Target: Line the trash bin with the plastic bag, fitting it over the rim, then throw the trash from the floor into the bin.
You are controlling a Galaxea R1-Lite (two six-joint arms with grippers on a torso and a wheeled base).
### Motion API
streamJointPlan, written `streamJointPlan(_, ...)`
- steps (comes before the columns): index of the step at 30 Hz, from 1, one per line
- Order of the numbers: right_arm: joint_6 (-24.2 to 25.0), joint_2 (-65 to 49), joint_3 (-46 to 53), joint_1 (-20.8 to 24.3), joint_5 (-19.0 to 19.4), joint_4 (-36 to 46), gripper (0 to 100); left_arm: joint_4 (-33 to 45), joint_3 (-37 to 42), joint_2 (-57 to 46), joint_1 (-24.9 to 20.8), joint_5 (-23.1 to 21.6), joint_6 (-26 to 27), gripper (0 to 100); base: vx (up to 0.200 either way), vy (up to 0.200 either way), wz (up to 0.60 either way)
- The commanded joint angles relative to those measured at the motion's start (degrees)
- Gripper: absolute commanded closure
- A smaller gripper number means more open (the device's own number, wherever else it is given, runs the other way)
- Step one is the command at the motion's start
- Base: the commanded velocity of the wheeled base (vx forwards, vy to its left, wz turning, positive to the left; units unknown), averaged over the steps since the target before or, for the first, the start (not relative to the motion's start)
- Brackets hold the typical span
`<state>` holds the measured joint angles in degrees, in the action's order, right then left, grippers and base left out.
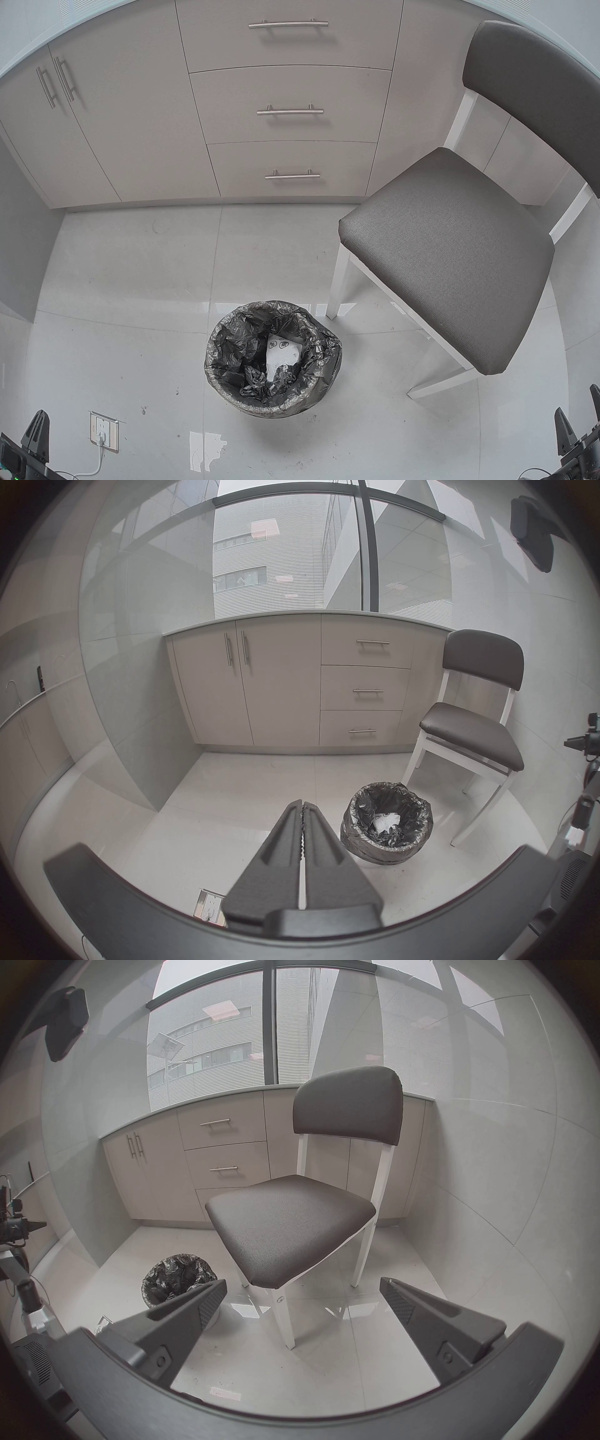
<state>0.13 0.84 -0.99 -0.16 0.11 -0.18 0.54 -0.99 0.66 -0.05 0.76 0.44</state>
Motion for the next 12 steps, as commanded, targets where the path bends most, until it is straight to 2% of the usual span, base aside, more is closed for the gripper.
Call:
streamJointPlan(1, 0.0, -0.8, 1.0, 0.1, 0.1, 0.1, 0, 0.0, 0.9, -0.7, 0.0, -0.1, 0.0, 100, 0.000, 0.000, 0.00)
streamJointPlan(12, 0.1, -0.8, 1.0, 0.1, 0.0, 0.1, 0, 0.0, 0.9, -0.7, 0.0, 0.0, 0.0, 100, 0.000, 0.000, 0.00)
